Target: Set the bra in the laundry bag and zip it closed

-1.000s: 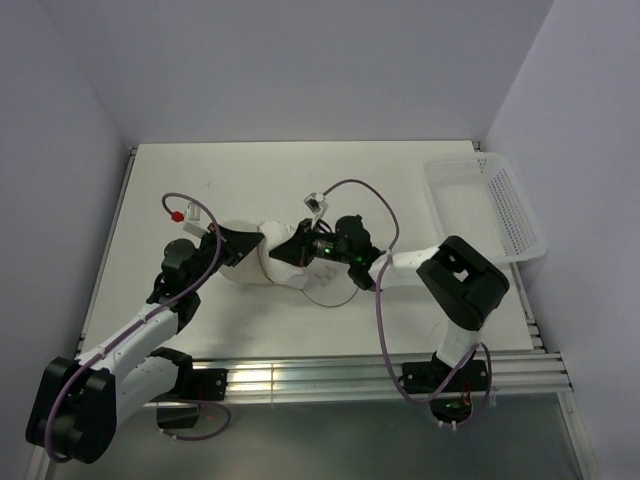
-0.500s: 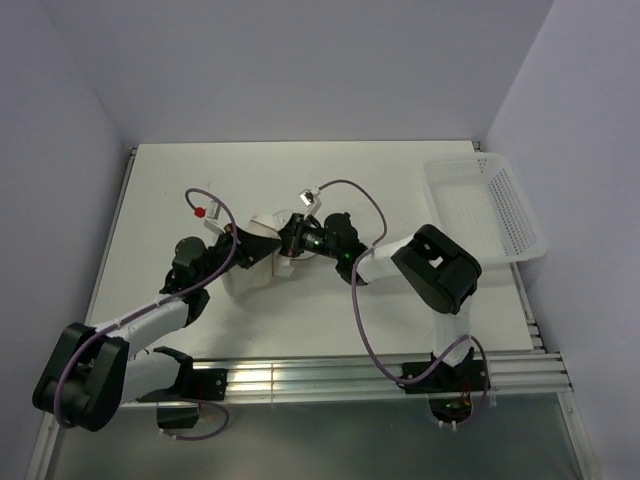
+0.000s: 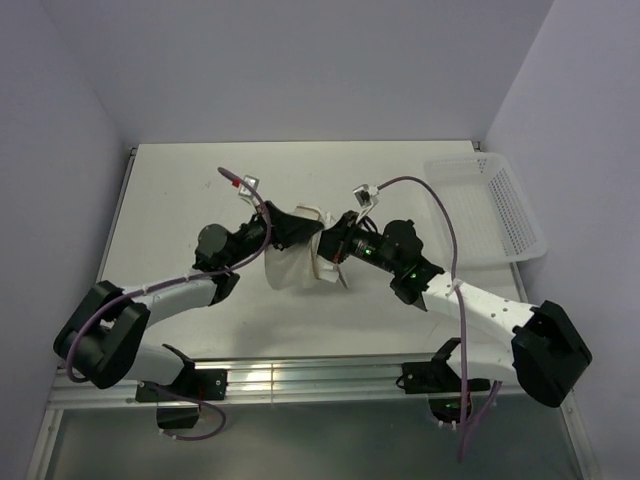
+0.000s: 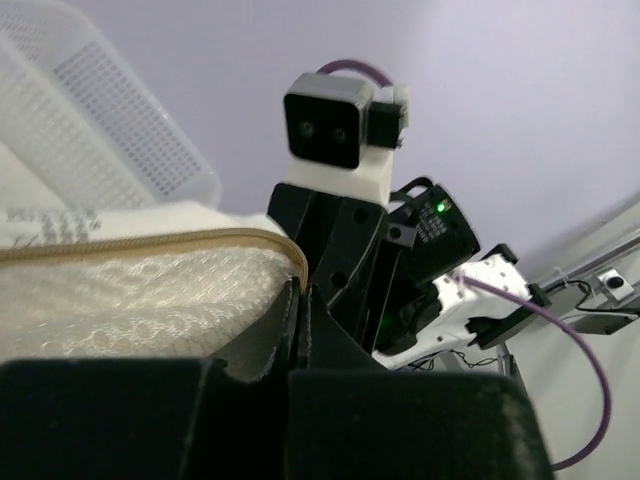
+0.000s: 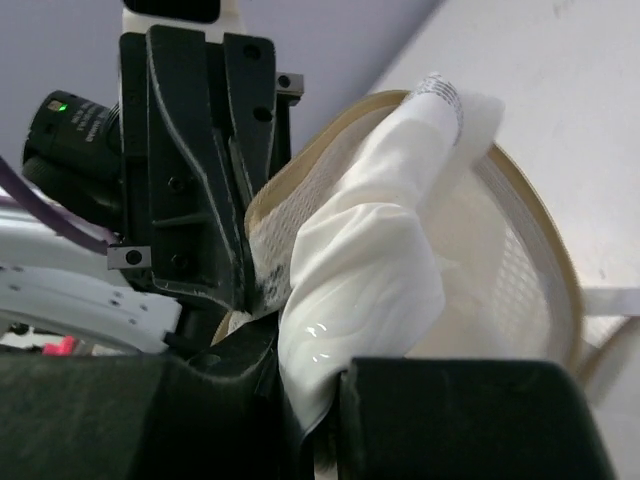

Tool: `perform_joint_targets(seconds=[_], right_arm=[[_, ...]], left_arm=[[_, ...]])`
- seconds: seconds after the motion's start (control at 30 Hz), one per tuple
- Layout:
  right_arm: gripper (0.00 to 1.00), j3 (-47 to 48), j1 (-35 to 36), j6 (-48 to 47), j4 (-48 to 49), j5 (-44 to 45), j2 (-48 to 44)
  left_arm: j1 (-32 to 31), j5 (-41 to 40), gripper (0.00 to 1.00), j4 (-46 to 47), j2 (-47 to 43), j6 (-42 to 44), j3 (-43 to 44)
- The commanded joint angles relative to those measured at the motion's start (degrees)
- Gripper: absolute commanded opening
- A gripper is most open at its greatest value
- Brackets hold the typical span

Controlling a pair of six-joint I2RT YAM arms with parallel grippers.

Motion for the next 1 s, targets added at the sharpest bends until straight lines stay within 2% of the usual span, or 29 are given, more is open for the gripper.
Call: perform_joint_targets(seconds=[0.0,0.13,0.2,0.3,0.37,0.5,0.57,0.6,0.67,0.7,0.8,0.9,0.97], right_arm=[[0.00,-1.8,0.6,-2.0,-5.2,-0.6,3.9],[0.03,-1.8,0.6,3.3,5.5,1.5,15.3],[0.03,1.6,0.7,7.3,8.9,2.2,22.8],[0.02,4.2,1.6,9.7,9.8,4.6,26.6],[0.03,5.9,3.2,8.2,5.2,6.1,26.5],[0.13,10.1,5.8,7.8,-1.7,10.0,26.4],[0.22,11.2,7.1,8.5,-3.7,11.7,27.8],[0.39,12.8,7.3,8.9,-5.1,11.8,28.4],[0.55,13.7,7.3,8.8,-8.7,12.2,28.9],[0.67,13.1,7.3,8.6,-9.4,12.7,28.4],[0.85,12.2,7.3,7.6,-13.9,16.0,24.5],[0.95,13.2,7.1,5.0,-19.2,17.4,21.3],[0.97,13.1,6.7,4.0,-21.9,17.9,19.4]], left_arm=[[1.8,-0.3,0.00,13.5,5.3,-4.7,-11.1],[3.1,0.2,0.00,37.2,16.5,-10.8,-18.4],[3.3,0.9,0.00,42.1,19.7,-14.0,-19.3],[4.0,0.6,0.00,39.5,18.0,-10.9,-21.1],[4.6,0.2,0.00,31.9,13.2,-7.1,-21.5],[5.0,-2.2,0.00,19.7,4.4,-1.7,-22.5],[5.1,-3.5,0.00,19.6,1.8,-1.0,-23.3],[5.3,-3.6,0.01,20.1,1.2,-1.0,-24.0],[5.9,-3.7,0.02,19.6,0.3,-1.0,-24.8],[6.0,-3.7,0.05,19.0,-0.1,-0.9,-25.2],[6.2,-4.3,0.08,17.6,-1.0,0.1,-26.5],[6.6,-4.2,0.09,18.3,-0.9,0.2,-27.1],[6.8,-4.2,0.09,18.9,-0.3,0.1,-27.3]])
